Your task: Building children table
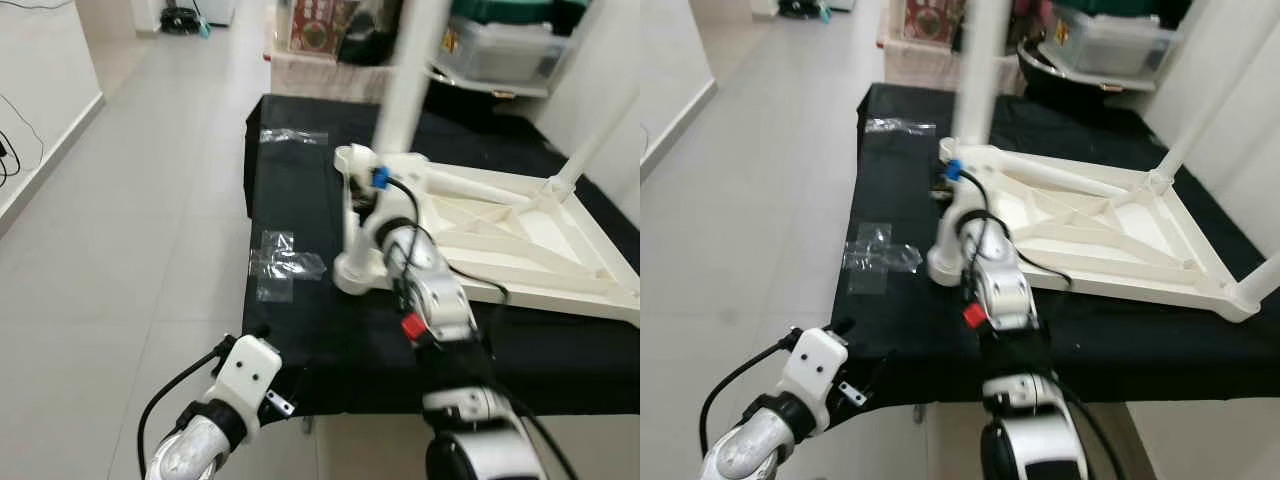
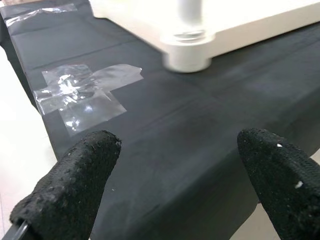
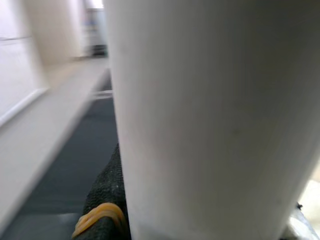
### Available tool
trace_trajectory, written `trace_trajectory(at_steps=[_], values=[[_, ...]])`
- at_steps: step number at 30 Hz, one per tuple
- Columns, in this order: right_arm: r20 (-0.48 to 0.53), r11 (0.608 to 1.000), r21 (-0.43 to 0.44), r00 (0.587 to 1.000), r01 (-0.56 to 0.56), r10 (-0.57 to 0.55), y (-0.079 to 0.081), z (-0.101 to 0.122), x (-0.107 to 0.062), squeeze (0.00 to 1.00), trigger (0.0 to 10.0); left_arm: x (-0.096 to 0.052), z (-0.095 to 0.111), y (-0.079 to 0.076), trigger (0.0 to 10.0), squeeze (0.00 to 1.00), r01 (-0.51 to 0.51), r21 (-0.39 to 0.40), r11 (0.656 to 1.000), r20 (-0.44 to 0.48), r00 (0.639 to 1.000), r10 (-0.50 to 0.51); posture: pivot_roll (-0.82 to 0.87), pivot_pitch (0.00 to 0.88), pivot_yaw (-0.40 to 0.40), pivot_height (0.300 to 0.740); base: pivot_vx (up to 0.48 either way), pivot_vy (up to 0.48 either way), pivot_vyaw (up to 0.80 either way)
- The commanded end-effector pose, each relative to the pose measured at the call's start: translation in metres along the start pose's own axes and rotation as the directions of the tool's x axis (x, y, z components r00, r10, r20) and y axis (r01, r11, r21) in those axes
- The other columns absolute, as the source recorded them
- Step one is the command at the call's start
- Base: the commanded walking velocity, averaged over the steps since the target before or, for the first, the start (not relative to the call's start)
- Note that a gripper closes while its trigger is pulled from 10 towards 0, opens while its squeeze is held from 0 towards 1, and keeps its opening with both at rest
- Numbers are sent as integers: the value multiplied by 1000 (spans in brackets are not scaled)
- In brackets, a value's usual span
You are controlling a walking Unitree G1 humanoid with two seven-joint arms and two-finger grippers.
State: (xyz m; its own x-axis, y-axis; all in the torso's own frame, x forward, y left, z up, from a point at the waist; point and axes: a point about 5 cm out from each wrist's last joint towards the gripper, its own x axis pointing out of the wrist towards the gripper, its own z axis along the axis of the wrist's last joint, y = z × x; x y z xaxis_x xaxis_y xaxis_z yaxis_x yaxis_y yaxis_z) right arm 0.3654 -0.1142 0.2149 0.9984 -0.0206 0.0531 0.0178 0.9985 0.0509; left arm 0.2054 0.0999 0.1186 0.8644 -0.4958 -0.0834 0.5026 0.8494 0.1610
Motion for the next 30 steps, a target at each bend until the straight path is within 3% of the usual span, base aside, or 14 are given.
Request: trace_trajectory(at_steps=[1, 4, 5, 7, 8, 12, 13, 14, 18, 21, 22, 24, 25, 30], values=[[-113, 995, -52, 989, 85, -90, -8, -24, -5, 0, 0, 0, -4, -4, 10000, 0, 17, -6, 1000, -19, 1000, -17, 139, 96, -138, 740, 0, 0, 0], [-80, 997, 21, 994, 75, -73, 7, -21, -7, 0, 0, 1, -4, -4, 10000, 0, 15, -6, 1000, -19, 1000, -15, 142, 95, -139, 740, 0, 0, 0], [-42, 998, 65, 999, 27, -24, 16, -17, -7, 0, 10000, 1, -4, -3, 10000, 0, 15, -6, 1000, -18, 1000, -15, 142, 95, -139, 740, 0, 0, 0], [78, 993, 112, 996, -40, 31, 26, -3, -7, 75, 10000, 0, -4, -4, 10000, 0, 16, -7, 1000, -17, 1000, -16, 136, 96, -140, 740, 0, 0, 0], [128, 988, 134, 990, -73, 56, 26, 3, -6, 1000, 10000, 1, -4, -4, 10000, 0, 16, -8, 1000, -17, 1000, -16, 137, 93, -140, 740, 0, 0, 0], [191, 987, 135, 980, -84, 57, 14, 14, 2, 1000, 10000, 1, -4, -4, 10000, 0, 16, -9, 1000, -17, 1000, -16, 137, 91, -143, 740, 0, 0, 0], [190, 988, 141, 981, -70, 43, 8, 16, 6, 671, 10000, 1, -4, -4, 10000, 0, 16, -9, 1000, -18, 1000, -17, 137, 88, -141, 740, 0, 0, 0], [192, 977, 172, 977, -128, 94, 5, 19, 10, 0, 10000, 1, -4, -5, 10000, 0, 18, -9, 1000, -17, 1000, -18, 137, 88, -141, 740, 0, 0, 0], [228, 937, 209, 946, -278, 230, -9, 29, 21, 0, 10000, 1, -5, -5, 10000, 0, 19, -9, 1000, -17, 1000, -19, 134, 80, -137, 740, 0, 0, 0], [223, 647, 245, 691, -722, 687, 2, 32, 13, 0, 10000, 2, -5, -5, 10000, 0, 20, -10, 1000, -16, 1000, -20, 133, 84, -141, 740, 0, 0, 0], [223, 647, 245, 691, -722, 687, 2, 32, 13, 0, 10000, 2, -5, -5, 10000, 0, 20, -10, 1000, -16, 1000, -20, 133, 84, -141, 740, 0, 0, 0], [194, 412, 208, 451, -887, 871, 7, 28, -2, 0, 10000, 2, -4, -5, 10000, 0, 19, -10, 1000, -16, 1000, -20, 139, 84, -145, 740, 0, 0, 0], [194, 412, 208, 451, -887, 871, 7, 28, -2, 0, 10000, 2, -4, -5, 10000, 0, 19, -10, 1000, -16, 1000, -20, 139, 84, -145, 740, 0, 0, 0], [34, 43, 128, 47, -991, 998, 19, 11, -27, 0, 10000, 2, -4, -5, 10000, 0, 14, -10, 1000, -15, 1000, -14, 143, 94, -148, 740, 0, 0, 0]])
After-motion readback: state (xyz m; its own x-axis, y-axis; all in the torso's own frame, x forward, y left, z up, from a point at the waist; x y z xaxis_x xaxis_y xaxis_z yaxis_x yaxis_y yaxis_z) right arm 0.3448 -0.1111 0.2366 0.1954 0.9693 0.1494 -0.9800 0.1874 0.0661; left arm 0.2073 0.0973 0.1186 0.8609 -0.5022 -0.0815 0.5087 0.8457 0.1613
